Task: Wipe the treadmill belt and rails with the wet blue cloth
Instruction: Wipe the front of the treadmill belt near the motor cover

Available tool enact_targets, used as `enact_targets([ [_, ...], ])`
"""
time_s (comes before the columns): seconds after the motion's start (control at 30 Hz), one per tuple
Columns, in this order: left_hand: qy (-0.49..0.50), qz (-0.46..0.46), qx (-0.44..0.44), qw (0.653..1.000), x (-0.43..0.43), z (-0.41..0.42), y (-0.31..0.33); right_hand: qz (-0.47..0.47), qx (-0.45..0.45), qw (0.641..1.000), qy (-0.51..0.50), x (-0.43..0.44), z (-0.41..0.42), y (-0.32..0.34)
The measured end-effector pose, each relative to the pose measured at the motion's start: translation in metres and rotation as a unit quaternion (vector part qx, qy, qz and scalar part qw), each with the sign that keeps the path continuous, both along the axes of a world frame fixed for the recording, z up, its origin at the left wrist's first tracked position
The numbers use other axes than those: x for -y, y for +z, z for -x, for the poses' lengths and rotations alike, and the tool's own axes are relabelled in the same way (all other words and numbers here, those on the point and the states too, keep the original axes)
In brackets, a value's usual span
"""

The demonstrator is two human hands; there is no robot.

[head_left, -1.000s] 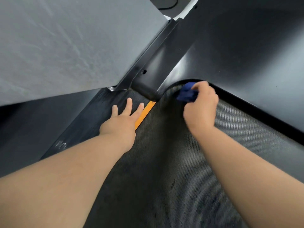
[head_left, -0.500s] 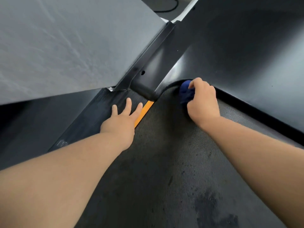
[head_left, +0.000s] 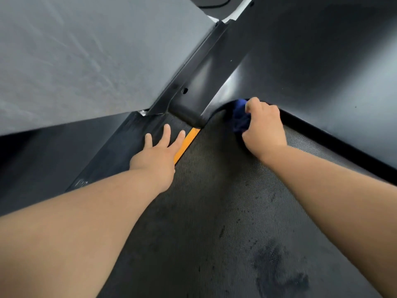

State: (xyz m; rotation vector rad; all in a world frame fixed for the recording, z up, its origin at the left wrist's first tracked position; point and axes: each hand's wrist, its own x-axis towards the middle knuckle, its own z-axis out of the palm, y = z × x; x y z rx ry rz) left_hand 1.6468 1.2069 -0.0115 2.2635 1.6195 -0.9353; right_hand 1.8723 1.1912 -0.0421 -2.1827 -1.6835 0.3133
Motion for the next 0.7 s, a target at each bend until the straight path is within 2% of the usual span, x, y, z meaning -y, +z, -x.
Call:
enact_targets([
  [0.07,0.007,-0.008,0.000,1.000,0.000,-0.001,-0.003,0.011,-0.032,0.999,-0.011,0.002,0.016,0.000],
  [0.13,0.012,-0.001,0.008,1.000,-0.001,-0.001,-0.004,0.027,-0.069,0.994,0.082,0.014,0.042,0.000],
  [0.2,0.018,0.003,0.011,1.000,-0.001,0.001,-0.002,0.056,-0.062,0.980,0.181,0.022,0.060,0.003],
  [0.23,0.018,0.003,0.012,1.000,-0.001,0.001,-0.002,0.059,-0.047,0.979,0.187,0.021,0.062,0.003],
  [0.37,0.015,-0.006,0.018,1.000,-0.001,0.002,-0.005,0.060,0.000,0.998,0.024,0.004,0.044,-0.005],
  [0.47,0.019,-0.010,0.006,1.000,0.001,0.000,-0.008,0.048,0.016,0.994,0.094,0.006,0.050,-0.012],
  [0.57,0.022,-0.015,0.003,1.000,0.001,0.000,-0.007,0.052,-0.021,0.991,0.125,0.003,0.059,-0.009],
  [0.63,0.021,-0.010,0.005,1.000,0.000,0.000,-0.005,0.047,0.001,0.993,0.105,-0.004,0.046,-0.002],
  [0.7,0.015,-0.007,0.008,1.000,0.000,-0.001,-0.005,0.036,0.043,0.998,0.017,-0.013,0.014,0.000],
])
